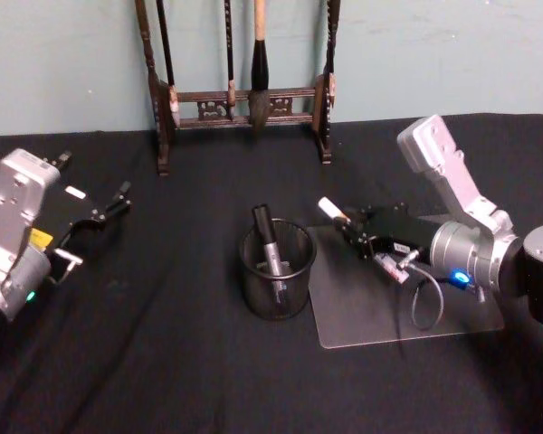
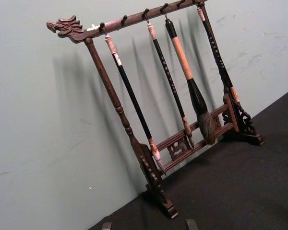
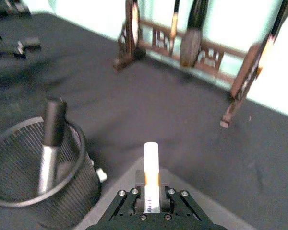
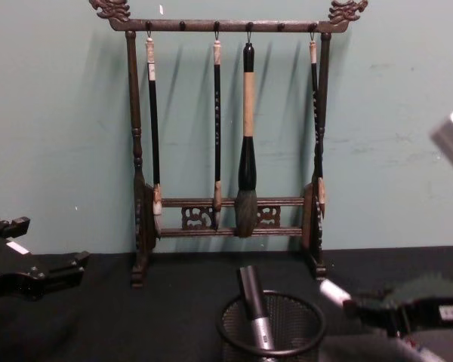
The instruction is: Pick up the water-based marker from the table and place it into the pen holder.
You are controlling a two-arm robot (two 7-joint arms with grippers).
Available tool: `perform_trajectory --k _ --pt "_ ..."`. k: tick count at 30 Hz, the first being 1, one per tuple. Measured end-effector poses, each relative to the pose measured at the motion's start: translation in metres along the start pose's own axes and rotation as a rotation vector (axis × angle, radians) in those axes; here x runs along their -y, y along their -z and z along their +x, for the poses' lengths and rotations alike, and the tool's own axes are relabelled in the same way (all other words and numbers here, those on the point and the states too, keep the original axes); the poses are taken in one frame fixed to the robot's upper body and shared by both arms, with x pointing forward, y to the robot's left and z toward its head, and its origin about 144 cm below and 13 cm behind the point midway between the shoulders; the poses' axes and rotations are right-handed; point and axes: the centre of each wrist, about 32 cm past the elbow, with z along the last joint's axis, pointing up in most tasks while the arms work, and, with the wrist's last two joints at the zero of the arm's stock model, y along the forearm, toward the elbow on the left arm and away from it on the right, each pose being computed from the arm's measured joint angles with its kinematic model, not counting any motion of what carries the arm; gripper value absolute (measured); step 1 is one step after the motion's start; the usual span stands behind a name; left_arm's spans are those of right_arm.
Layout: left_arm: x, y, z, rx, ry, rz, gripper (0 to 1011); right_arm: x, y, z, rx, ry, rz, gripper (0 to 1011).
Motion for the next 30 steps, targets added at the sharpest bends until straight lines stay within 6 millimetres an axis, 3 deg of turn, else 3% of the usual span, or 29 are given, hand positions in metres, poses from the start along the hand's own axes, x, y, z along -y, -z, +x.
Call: perform_trajectory --k 14,20,30 --pt "0.0 0.0 0.0 0.0 0.0 0.0 1001 0.008 -0.006 -0.001 0.04 -0.063 0.292 176" --pt "0.0 0.0 0.0 0.0 0.0 0.0 1001 0.0 -0.007 -0.008 0.036 -0.105 0.444 176" --pt "0.0 0.0 0.0 0.0 0.0 0.0 1001 -0.019 -0.009 -0.021 0.029 -0.191 0.524 176"
